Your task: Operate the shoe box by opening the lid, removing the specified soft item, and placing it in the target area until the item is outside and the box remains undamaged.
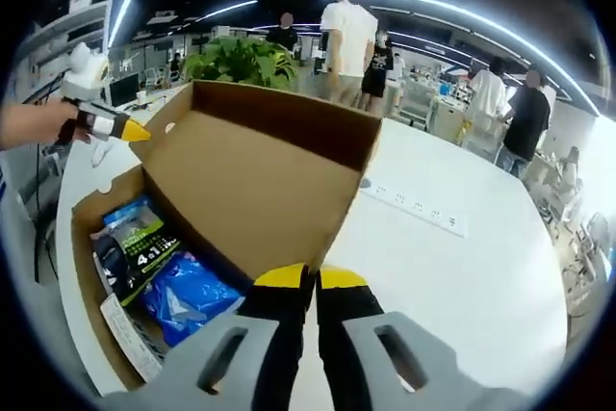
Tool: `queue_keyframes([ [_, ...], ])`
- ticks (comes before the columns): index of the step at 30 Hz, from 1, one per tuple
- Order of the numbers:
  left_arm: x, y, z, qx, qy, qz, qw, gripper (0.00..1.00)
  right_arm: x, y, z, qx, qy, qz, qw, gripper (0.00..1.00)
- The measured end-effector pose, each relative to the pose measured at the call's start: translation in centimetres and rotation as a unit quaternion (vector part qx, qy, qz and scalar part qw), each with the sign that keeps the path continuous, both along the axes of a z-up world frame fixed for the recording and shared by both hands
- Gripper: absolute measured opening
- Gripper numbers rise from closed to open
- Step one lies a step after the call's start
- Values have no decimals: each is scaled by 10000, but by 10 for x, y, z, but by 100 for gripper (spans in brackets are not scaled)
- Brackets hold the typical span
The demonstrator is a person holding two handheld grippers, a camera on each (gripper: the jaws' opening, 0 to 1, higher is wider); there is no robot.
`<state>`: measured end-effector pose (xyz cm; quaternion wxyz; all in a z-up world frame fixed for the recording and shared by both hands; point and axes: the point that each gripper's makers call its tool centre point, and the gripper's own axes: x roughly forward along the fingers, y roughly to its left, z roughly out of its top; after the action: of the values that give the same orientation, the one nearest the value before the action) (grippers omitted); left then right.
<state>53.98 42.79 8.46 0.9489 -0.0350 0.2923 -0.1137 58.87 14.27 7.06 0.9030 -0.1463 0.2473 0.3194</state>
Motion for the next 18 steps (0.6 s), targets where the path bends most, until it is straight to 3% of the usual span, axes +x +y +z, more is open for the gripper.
queue_keyframes([
  [18,10,1,-13,154,256,61,9995,2,11,0,-7,63,223,16,9997,2],
])
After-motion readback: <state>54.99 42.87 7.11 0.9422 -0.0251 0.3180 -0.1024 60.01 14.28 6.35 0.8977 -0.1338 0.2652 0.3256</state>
